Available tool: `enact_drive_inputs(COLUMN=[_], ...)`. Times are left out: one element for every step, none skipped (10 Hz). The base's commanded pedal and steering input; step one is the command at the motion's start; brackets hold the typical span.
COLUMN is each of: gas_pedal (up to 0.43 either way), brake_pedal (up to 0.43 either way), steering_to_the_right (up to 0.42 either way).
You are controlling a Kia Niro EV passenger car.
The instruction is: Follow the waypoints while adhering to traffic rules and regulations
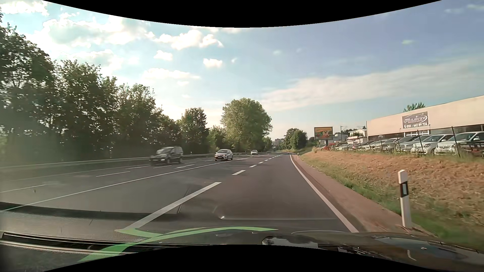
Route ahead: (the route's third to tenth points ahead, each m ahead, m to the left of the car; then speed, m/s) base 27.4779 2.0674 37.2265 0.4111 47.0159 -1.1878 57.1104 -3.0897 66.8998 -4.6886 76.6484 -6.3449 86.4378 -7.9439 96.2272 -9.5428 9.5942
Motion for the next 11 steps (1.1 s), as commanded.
enact_drive_inputs(gas_pedal=[0.22,0.22,0.22,0.22,0.189,0.228,0.228,0.24,0.268,0.268,0.268], brake_pedal=[0.0,0.0,0.0,0.0,0.0,0.0,0.0,0.0,0.0,0.0,0.0], steering_to_the_right=[0.075,0.061,0.051,0.048,0.047,0.043,0.038,0.029,0.025,0.025,0.024])
